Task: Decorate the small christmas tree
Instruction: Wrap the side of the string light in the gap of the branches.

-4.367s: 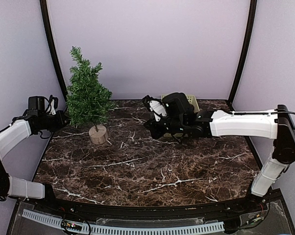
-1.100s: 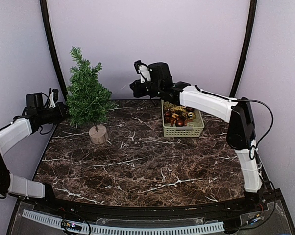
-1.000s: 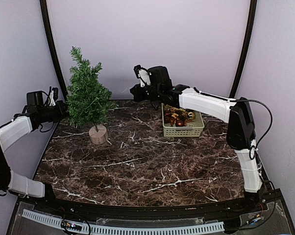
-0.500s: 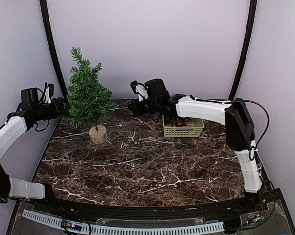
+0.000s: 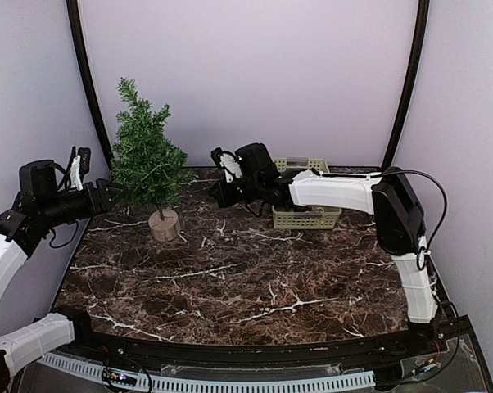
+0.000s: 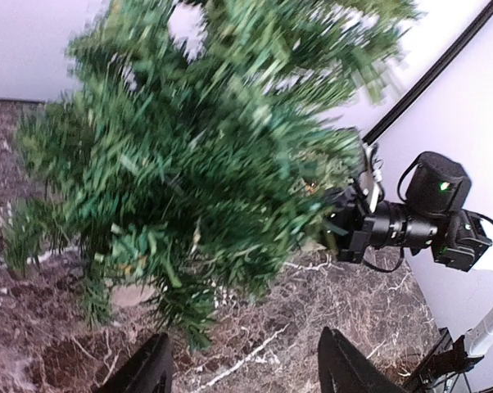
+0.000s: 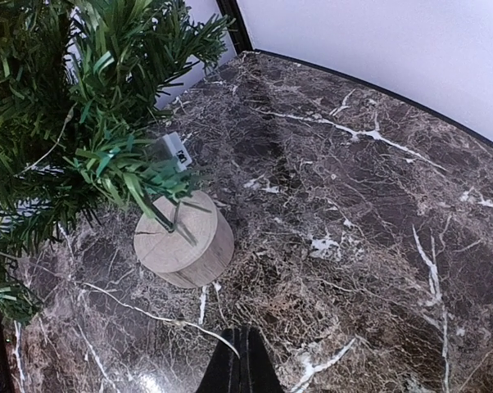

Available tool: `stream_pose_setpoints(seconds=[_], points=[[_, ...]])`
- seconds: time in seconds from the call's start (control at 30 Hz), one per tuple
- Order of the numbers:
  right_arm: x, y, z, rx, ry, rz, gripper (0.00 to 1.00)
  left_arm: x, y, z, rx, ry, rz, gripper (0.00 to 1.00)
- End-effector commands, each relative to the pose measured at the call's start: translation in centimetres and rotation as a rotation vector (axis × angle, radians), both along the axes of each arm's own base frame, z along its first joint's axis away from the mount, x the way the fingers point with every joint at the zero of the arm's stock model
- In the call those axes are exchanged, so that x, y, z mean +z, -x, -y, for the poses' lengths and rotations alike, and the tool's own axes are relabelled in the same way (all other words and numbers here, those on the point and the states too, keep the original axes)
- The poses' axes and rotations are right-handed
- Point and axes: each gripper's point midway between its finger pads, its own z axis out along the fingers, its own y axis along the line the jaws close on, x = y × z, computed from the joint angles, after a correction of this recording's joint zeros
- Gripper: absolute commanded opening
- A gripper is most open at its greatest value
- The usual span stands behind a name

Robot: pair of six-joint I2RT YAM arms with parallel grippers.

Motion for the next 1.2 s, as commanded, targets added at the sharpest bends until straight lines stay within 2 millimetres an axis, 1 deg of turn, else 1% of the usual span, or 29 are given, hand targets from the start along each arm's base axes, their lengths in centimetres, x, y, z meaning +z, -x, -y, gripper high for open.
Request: stream_pose_setpoints(seconds=[0.0, 0.07, 0.17, 0.2, 0.23, 0.3, 0.33, 0.37, 0.4, 0.43, 0.47, 0.53, 0.67, 0.7, 0.73, 0.77, 0.8, 0.83, 0.87, 0.9, 0.93, 1.0, 1.03, 1.1, 1.17], points=[[3.6, 0.9, -0.3, 0.010, -0.070, 0.043, 0.00, -4.0, -0.2, 0.2, 0.042, 0.044, -0.128, 0.65], [4.2, 0.9, -0.4, 0.009, -0.088, 0.060, 0.00, -4.4, -0.5, 0.7, 0.023, 0.058, -0.132, 0.69], [4.3, 0.9, -0.4, 0.007, -0.088, 0.061, 0.00, -5.1, -1.2, 1.3, -0.005, 0.061, -0.145, 0.70], [4.3, 0.9, -0.3, 0.005, -0.089, 0.061, 0.00, -5.0, -1.4, 1.4, -0.008, 0.059, -0.139, 0.70], [4.4, 0.9, -0.3, 0.004, -0.091, 0.062, 0.00, -5.2, -1.7, 1.5, -0.012, 0.053, -0.145, 0.69], [4.5, 1.0, -0.3, 0.002, -0.093, 0.064, 0.00, -5.1, -2.2, 1.6, -0.015, 0.055, -0.131, 0.61], [4.6, 1.0, -0.3, 0.001, -0.094, 0.066, 0.00, -5.1, -2.3, 1.7, -0.019, 0.058, -0.127, 0.52], [4.6, 1.0, -0.3, 0.001, -0.094, 0.066, 0.00, -5.2, -2.5, 1.8, -0.019, 0.056, -0.124, 0.46], [4.7, 1.0, -0.3, -0.001, -0.094, 0.067, 0.00, -5.4, -2.6, 1.6, -0.009, 0.051, -0.126, 0.34], [4.7, 1.1, -0.2, -0.002, -0.092, 0.068, 0.00, -5.7, -2.7, 1.4, 0.002, 0.042, -0.136, 0.26], [4.8, 1.2, -0.2, -0.002, -0.090, 0.070, 0.00, -6.0, -2.9, 0.9, 0.030, 0.027, -0.142, 0.12], [4.9, 1.4, -0.1, -0.001, -0.083, 0.075, 0.00, -6.8, -3.0, 0.1, 0.072, -0.009, -0.167, 0.01], [4.7, 2.7, 0.2, 0.013, -0.064, 0.077, 0.00, -7.6, -3.1, -2.1, 0.173, -0.093, -0.187, 0.00], [4.7, 3.2, 0.3, 0.019, -0.059, 0.076, 0.00, -7.6, -3.1, -2.6, 0.186, -0.101, -0.189, 0.00], [4.7, 3.8, 0.3, 0.027, -0.055, 0.076, 0.00, -7.6, -3.3, -3.4, 0.206, -0.108, -0.187, 0.00], [4.6, 4.5, 0.4, 0.035, -0.051, 0.073, 0.00, -7.5, -3.4, -3.6, 0.205, -0.102, -0.185, 0.00], [4.6, 5.2, 0.4, 0.045, -0.045, 0.069, 0.00, -7.5, -3.7, -4.6, 0.226, -0.101, -0.181, 0.00], [4.4, 6.0, 0.4, 0.056, -0.039, 0.063, 0.00, -7.2, -3.8, -4.6, 0.211, -0.085, -0.170, 0.00], [4.3, 6.8, 0.3, 0.071, -0.034, 0.057, 0.00, -7.2, -4.2, -5.9, 0.241, -0.085, -0.168, 0.00], [4.3, 7.7, 0.1, 0.087, -0.035, 0.054, 0.00, -6.7, -4.5, -6.0, 0.229, -0.077, -0.152, 0.00], [4.3, 8.6, -0.1, 0.105, -0.033, 0.050, 0.00, -6.4, -4.9, -6.6, 0.236, -0.091, -0.144, 0.01], [3.9, 10.5, -0.4, 0.138, -0.015, 0.030, 0.00, -6.1, -5.7, -7.2, 0.236, -0.119, -0.136, 0.01], [3.9, 11.4, -0.8, 0.156, -0.015, 0.026, 0.00, -6.0, -6.0, -7.5, 0.241, -0.131, -0.134, 0.01], [4.0, 13.3, -1.7, 0.197, -0.023, 0.013, 0.00, -5.8, -7.0, -8.8, 0.267, -0.167, -0.132, 0.02], [4.2, 14.7, -2.5, 0.229, -0.035, 0.006, 0.00, -5.5, -8.0, -9.8, 0.281, -0.187, -0.127, 0.03]])
